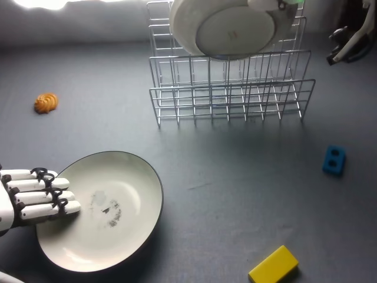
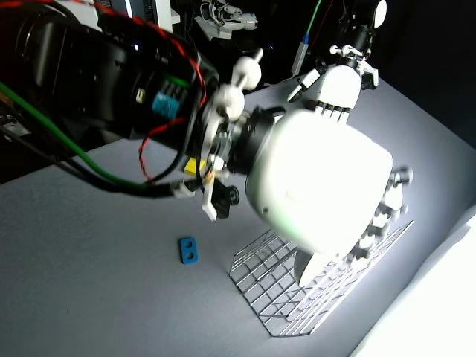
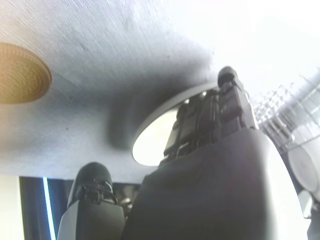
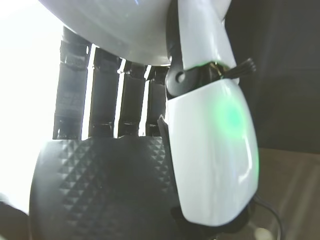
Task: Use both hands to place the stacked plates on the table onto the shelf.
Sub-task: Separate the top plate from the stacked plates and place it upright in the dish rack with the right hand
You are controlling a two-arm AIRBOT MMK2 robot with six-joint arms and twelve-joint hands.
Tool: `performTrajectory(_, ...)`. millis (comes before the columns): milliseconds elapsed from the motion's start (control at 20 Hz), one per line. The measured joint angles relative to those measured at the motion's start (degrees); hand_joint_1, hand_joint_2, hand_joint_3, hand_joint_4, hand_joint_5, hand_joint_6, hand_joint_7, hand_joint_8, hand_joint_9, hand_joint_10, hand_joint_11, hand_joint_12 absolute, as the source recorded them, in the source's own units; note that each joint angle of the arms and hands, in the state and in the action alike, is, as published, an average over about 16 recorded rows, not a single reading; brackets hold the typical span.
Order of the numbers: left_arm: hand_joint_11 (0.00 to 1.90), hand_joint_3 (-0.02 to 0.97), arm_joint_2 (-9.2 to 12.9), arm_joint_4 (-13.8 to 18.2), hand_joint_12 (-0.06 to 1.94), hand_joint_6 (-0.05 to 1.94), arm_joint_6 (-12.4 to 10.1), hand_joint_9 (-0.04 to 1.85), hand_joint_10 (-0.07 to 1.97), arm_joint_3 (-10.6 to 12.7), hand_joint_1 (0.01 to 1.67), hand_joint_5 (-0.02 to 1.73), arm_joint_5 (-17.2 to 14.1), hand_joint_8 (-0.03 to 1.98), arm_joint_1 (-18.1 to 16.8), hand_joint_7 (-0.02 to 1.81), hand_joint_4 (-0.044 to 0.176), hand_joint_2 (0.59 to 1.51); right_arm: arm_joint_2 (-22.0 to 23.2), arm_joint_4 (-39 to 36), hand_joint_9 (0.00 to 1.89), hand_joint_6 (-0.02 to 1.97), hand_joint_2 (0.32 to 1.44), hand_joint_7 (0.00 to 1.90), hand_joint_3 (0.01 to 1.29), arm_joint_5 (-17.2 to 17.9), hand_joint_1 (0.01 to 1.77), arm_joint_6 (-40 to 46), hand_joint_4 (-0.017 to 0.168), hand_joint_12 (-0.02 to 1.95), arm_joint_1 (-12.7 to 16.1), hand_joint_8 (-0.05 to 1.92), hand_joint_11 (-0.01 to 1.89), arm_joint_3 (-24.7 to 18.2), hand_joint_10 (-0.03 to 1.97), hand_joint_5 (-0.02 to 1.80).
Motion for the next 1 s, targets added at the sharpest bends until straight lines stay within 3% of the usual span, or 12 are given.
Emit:
performTrajectory(600,0.02,0.015,1.2,-5.6,0.01,0.02,0.0,0.01,0.00,2.1,0.01,0.02,-2.2,0.00,-1.7,0.02,-0.001,1.091,-3.0,4.0,1.07,1.00,0.98,1.03,0.01,-1.5,1.36,0.0,-0.008,1.05,-3.6,0.87,0.90,5.2,0.96,0.85)
performTrajectory(1000,0.02,0.015,1.4,-6.0,0.01,0.02,0.2,0.02,0.01,2.8,0.01,0.02,-1.2,0.00,-1.5,0.02,0.001,1.086,-3.4,3.9,1.01,1.09,1.04,0.97,0.01,-1.3,1.29,0.1,-0.008,1.12,-5.2,0.73,0.80,5.7,0.69,0.80)
